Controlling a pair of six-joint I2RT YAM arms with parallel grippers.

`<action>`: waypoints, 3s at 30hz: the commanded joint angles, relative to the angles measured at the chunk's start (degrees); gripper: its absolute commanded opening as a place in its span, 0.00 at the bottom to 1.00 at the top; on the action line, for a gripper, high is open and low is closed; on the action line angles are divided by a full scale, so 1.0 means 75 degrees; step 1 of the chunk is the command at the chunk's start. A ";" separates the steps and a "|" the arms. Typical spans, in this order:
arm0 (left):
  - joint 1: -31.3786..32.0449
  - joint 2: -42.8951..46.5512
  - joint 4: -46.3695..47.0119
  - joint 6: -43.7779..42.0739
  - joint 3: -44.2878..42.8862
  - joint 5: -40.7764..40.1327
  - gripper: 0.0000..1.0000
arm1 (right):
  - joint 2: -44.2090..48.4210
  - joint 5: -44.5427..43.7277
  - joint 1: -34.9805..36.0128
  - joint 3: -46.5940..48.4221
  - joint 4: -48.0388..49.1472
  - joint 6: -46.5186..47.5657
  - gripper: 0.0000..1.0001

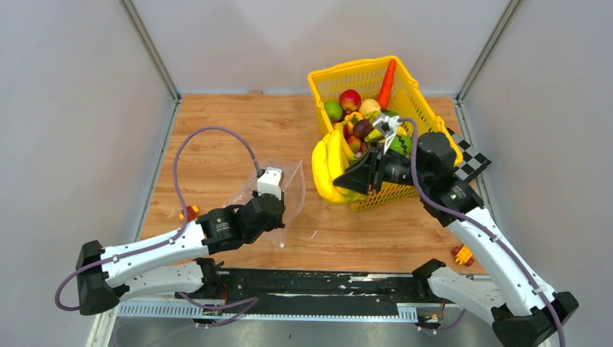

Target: Place the food in the zip-top bag and seal the zipper

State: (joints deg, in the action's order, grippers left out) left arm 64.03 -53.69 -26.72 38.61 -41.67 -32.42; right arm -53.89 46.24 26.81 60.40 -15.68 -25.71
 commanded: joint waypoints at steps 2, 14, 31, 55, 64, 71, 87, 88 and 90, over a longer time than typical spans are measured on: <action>-0.0040 0.0134 0.0341 0.0016 -0.0229 -0.0001 0.00 | 0.0125 -0.1327 0.1261 -0.0405 -0.0433 0.0276 0.02; -0.0037 0.0302 0.0445 0.0125 -0.0200 0.0211 0.00 | -0.1438 -0.4535 0.3863 0.0114 -0.1612 0.0757 0.02; -0.0040 0.0222 0.0106 -0.0036 -0.0370 0.0163 0.00 | -0.2831 -0.5618 0.4967 0.1421 -0.3164 0.2520 0.05; -0.0036 0.0147 0.0061 -0.0319 -0.0292 0.0413 0.00 | -0.0841 -0.3634 0.4069 0.0002 -0.1668 0.2743 0.04; -0.0033 0.0007 0.0127 -0.0550 -0.0369 0.0512 0.00 | -0.1351 -0.2041 0.4066 -0.0178 -0.0807 0.2234 0.04; -0.0030 0.0384 0.0250 -0.0567 -0.0259 0.0404 0.00 | -0.1805 -0.2044 0.3641 -0.0200 -0.1528 0.2504 0.04; -0.0033 0.0031 0.0327 -0.1639 -0.0556 0.1706 0.00 | -0.3431 -0.3452 0.3223 0.1386 -0.2793 0.1764 0.11; -0.0028 -0.0073 0.0352 -0.1569 -0.0577 0.1775 0.00 | -0.3545 -0.3554 0.3223 0.1477 -0.2738 0.1647 0.13; -0.0029 -0.0243 0.0472 -0.1389 -0.0585 0.2025 0.00 | -0.3758 -0.3742 0.3234 0.1709 -0.2749 0.1536 0.15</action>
State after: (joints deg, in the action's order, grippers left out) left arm 63.61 -53.80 -25.93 27.59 -43.55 -22.09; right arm -80.42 21.56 51.11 67.81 -39.38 -9.89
